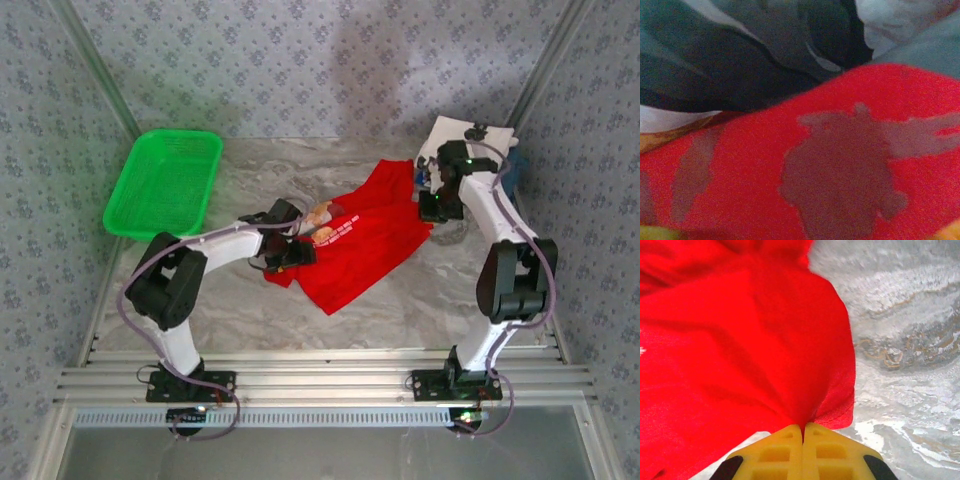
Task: Fold and stack the t-shirts
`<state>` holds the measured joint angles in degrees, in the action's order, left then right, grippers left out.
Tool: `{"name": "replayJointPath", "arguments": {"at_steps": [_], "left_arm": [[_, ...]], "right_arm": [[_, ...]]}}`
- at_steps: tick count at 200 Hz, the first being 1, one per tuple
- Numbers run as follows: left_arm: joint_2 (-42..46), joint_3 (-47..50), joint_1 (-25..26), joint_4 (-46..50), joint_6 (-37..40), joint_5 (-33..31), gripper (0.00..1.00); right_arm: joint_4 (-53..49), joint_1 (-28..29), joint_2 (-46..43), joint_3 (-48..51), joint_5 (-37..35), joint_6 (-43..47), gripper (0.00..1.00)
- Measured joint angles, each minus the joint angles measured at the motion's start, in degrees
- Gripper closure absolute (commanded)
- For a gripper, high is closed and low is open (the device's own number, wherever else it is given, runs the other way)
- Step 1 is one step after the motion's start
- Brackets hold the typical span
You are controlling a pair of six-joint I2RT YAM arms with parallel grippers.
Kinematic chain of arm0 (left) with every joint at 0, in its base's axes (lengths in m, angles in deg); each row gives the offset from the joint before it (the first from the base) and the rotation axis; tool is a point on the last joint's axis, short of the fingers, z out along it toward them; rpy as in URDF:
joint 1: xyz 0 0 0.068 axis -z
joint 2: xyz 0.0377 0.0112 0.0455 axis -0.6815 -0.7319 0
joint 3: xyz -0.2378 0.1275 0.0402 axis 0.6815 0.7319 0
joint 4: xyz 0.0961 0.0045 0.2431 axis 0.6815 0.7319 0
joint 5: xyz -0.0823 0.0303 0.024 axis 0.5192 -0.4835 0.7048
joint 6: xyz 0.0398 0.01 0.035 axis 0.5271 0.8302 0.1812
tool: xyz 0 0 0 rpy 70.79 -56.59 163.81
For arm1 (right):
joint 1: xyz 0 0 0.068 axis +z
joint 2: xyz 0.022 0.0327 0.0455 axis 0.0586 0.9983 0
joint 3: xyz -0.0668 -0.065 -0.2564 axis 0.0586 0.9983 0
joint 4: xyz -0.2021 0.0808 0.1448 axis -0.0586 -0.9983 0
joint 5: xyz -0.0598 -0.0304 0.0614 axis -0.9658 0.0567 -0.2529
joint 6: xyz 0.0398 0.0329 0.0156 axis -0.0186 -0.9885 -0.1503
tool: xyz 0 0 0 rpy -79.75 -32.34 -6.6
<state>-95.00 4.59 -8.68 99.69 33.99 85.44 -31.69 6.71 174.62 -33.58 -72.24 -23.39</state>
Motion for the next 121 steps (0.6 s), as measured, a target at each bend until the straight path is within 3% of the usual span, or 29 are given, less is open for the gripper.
{"name": "replayJointPath", "arguments": {"at_steps": [64, 99, 121], "left_arm": [[-5.5, -7.3, -2.4, 3.6, -1.0, -2.4, 0.3], [-5.8, -7.5, -5.5, 3.8, -0.8, -2.6, 0.31], [-6.1, -8.0, -8.0, 4.0, 0.3, -2.8, 0.32]], "right_arm": [[-8.6, -3.2, -6.7, -12.7, 14.2, -1.8, 1.0], [-5.1, -9.6, -9.8, -12.5, 29.4, -9.3, 1.0], [-4.8, -10.8, -9.8, -13.5, 33.1, -12.2, 1.0]]}}
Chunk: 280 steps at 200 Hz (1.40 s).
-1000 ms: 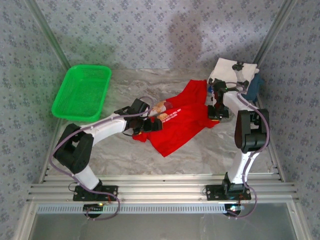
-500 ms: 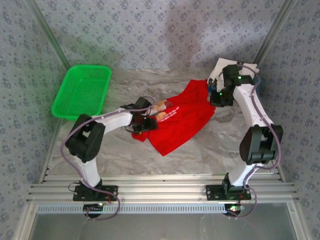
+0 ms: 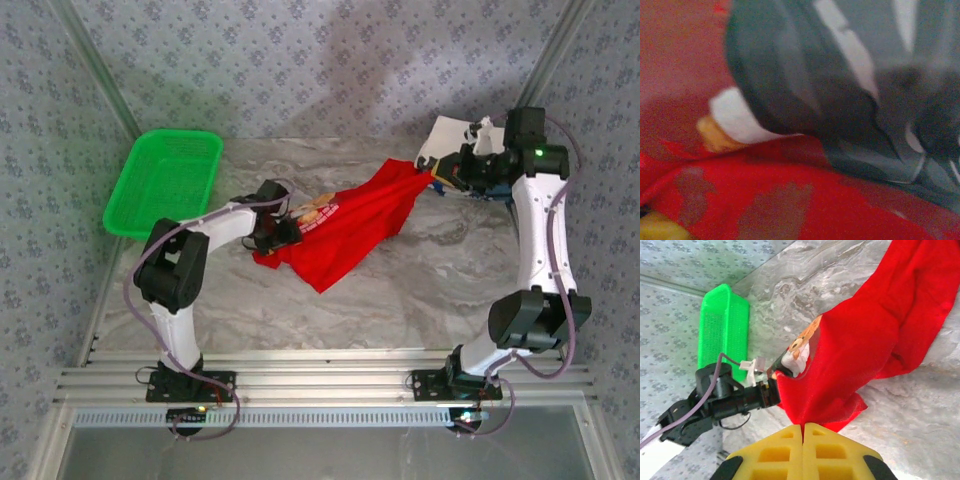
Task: Fold and stack the t-shirts
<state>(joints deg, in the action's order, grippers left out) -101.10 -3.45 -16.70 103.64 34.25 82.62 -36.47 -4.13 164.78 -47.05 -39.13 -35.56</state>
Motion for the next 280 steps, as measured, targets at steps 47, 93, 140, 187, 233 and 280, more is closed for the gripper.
{"name": "replayJointPath", "arguments": {"at_steps": [47, 93, 140, 187, 233, 280], "left_arm": [[2.9, 1.4, -4.0, -1.1, 3.9, 2.2, 0.06], [17.4, -4.4, -6.1, 0.7, 4.7, 5.8, 0.0], [21.6, -26.3, -9.1, 0.3, 8.9, 8.0, 0.0], [9.2, -30.1, -7.6, 2.5, 12.1, 7.9, 0.0], [-13.8, -43.1, 0.4, 11.0, 16.0, 4.2, 0.0], [-27.8, -58.8, 7.6, 18.7, 17.3, 3.3, 0.0]], "right_arm": [[0.4, 1.1, 0.3, -1.9, 2.5, -1.1, 1.0], [8.4, 9.7, 4.3, -13.0, 4.8, -3.0, 1.0], [6.1, 19.4, 10.1, -29.4, 12.4, 0.2, 1.0], [-4.5, 22.5, -14.1, 5.1, 9.8, 5.1, 1.0], [-19.1, 15.7, -29.1, 29.7, -4.2, 3.9, 1.0], [-20.6, 8.7, -27.1, 31.2, -22.8, 1.3, 1.0]]}}
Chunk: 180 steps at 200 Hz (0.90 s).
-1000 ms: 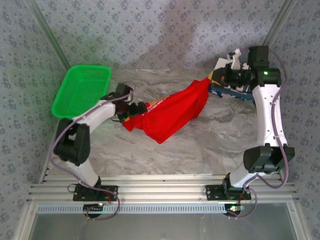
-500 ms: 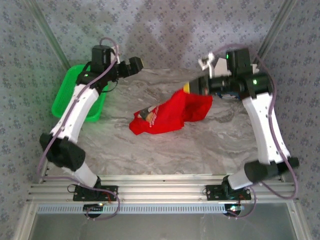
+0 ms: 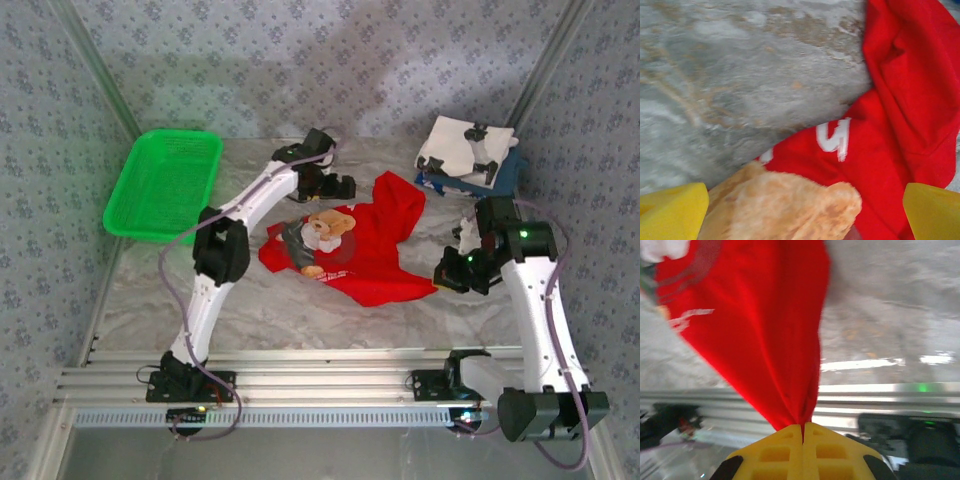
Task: Fold and stack the t-shirts
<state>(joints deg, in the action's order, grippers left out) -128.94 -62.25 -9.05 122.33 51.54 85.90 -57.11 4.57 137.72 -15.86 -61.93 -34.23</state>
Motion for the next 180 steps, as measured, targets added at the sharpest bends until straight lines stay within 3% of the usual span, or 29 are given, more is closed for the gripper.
{"name": "replayJointPath", "arguments": {"at_steps": [47, 90, 109, 144, 180], "left_arm": [[-10.0, -16.0, 3.6, 7.1, 2.6, -0.9, 0.02], [-16.6, -18.2, 5.4, 14.2, 5.1, -4.2, 0.1], [-16.7, -19.1, 5.5, 15.0, 5.5, -5.4, 0.3], [-17.0, -18.7, 5.3, 15.4, 5.0, -2.4, 1.0], [-15.5, -17.9, 2.4, 14.5, 2.2, 2.8, 1.0]], "right_arm": [[1.7, -0.8, 2.4, -0.2, -6.1, 0.1, 1.0], [4.5, -0.9, 3.1, -0.5, -6.0, 0.0, 1.0], [6.1, -0.5, 4.5, -1.6, -5.6, -0.1, 1.0], [11.0, 1.1, 7.7, -4.1, -3.9, -1.5, 1.0], [16.5, 1.1, 11.1, -5.0, -1.6, -2.4, 1.0]]}}
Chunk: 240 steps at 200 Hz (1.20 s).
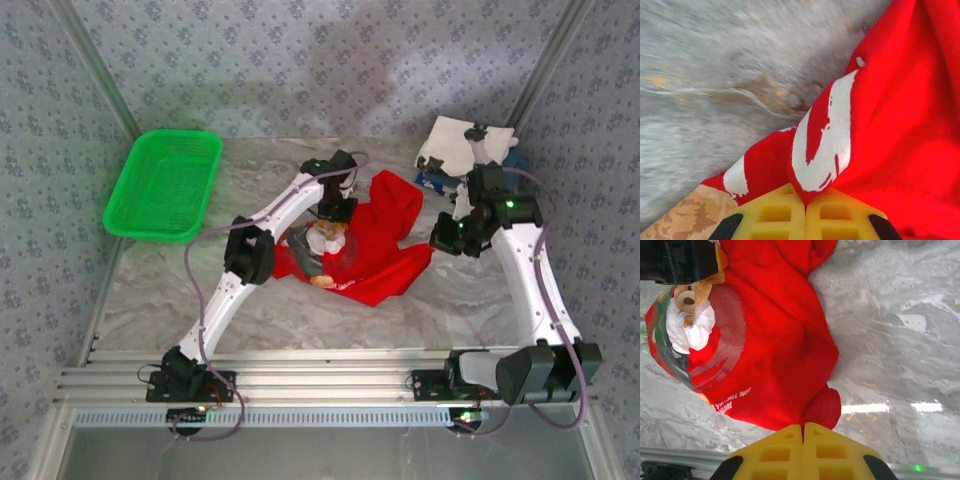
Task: Fold and stack the t-shirts
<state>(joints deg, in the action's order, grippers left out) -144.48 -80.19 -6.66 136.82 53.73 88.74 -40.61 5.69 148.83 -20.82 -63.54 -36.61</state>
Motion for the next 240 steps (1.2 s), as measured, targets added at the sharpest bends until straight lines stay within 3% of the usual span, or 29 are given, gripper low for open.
{"name": "replayJointPath", "arguments": {"at_steps": [59, 89, 110, 128, 138, 149, 166, 181, 206, 240], "left_arm": [[16.3, -7.3, -15.0, -6.7, -6.2, 2.5, 1.0], [29.5, -7.0, -15.2, -7.6, -3.6, 1.4, 1.0], [42.6, 8.2, -10.5, -10.4, -1.5, -0.9, 1.0], [55.1, 33.3, -6.7, -17.4, -3.8, -1.4, 1.0], [60.0, 47.6, -6.1, -21.0, -7.0, -1.4, 0.93], [62.6, 61.9, -6.0, -24.3, -10.7, -1.8, 0.78], [60.8, 80.8, -5.9, -30.1, -17.5, -0.6, 0.6], [56.9, 91.8, -5.4, -31.6, -23.0, 0.9, 0.46], [61.7, 94.1, -4.7, -33.4, -27.1, 0.0, 0.25], [72.9, 84.0, -9.4, -30.1, -28.9, -1.9, 0.19]], "right_arm": [[10.6, -5.6, 9.7, -12.7, 2.5, 0.0, 1.0], [15.4, -8.4, 9.4, -18.6, 2.4, 0.6, 1.0], [19.0, -11.0, 5.1, -14.3, 2.1, 1.2, 1.0], [20.8, -13.3, 0.4, -6.0, 1.7, 1.6, 1.0], [21.3, -14.3, -1.5, -0.9, 1.6, 1.7, 1.0], [21.7, -14.8, -3.0, 4.8, 1.6, 1.8, 1.0], [21.8, -14.9, -3.5, 12.2, 1.6, 2.1, 1.0], [21.4, -15.0, -3.5, 17.3, 1.5, 2.5, 1.0], [21.0, -15.1, -4.1, 20.5, 1.2, 3.5, 1.0], [21.2, -15.1, -5.2, 20.8, 1.1, 4.9, 1.0]]}}
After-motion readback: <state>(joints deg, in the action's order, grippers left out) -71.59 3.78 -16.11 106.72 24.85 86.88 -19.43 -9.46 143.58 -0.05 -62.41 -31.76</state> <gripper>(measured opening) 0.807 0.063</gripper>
